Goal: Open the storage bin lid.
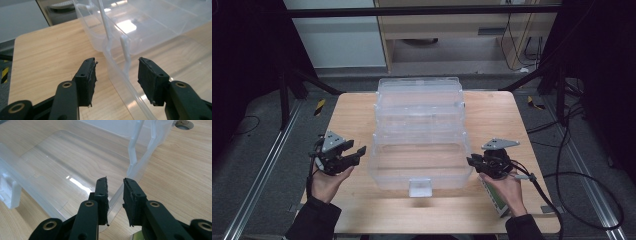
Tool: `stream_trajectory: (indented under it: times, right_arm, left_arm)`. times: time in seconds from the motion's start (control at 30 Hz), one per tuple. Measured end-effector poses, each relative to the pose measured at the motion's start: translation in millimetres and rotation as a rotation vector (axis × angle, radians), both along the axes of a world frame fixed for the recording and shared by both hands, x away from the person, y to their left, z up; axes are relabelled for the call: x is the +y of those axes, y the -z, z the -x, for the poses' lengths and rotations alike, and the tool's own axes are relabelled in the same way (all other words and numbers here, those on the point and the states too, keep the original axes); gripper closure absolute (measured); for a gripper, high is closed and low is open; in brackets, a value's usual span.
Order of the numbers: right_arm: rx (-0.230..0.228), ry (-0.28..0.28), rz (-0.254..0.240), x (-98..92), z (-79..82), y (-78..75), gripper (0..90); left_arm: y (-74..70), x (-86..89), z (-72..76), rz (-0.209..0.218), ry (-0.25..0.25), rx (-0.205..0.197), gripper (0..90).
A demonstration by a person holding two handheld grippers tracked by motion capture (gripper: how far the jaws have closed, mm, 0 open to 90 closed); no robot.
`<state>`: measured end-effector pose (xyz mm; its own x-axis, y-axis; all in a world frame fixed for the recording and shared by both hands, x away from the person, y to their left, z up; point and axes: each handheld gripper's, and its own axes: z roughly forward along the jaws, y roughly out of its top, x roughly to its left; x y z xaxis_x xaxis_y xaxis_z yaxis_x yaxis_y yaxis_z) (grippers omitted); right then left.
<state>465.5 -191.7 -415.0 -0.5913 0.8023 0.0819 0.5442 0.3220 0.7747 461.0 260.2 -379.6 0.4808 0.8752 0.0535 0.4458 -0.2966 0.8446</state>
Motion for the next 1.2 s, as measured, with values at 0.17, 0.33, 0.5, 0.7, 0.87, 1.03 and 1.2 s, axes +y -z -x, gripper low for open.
stream_trajectory:
  times: [0.17,0.33,0.5,0.7,0.87,1.03,1.2]
  right_arm:
    - [-0.004,0.001,0.001,0.1,0.5,0.2,74.0]
    - [-0.004,0.003,0.000,0.2,0.7,0.3,74.1]
    - [-0.005,0.003,0.001,0.3,0.7,0.2,74.1]
    - [-0.007,0.006,0.002,0.5,1.1,0.3,74.3]
    - [-0.007,0.012,0.002,1.2,2.1,0.2,74.7]
    - [-0.007,0.016,-0.001,1.5,3.5,0.0,75.3]
    - [-0.003,0.025,-0.004,1.8,4.2,-0.2,75.4]
  left_arm:
    - [15.0,-5.2,4.0,-0.030,0.018,0.059,49.2]
    - [22.7,-9.3,5.8,-0.038,0.033,0.083,52.3]
    - [32.6,-18.4,3.1,-0.060,0.055,0.123,55.9]
    - [38.0,-25.0,1.6,-0.080,0.051,0.149,62.0]
    - [37.0,-23.8,0.3,-0.074,0.052,0.141,65.4]
    - [36.7,-23.6,-0.8,-0.077,0.052,0.142,65.9]
    - [36.9,-23.7,-1.1,-0.079,0.054,0.138,65.8]
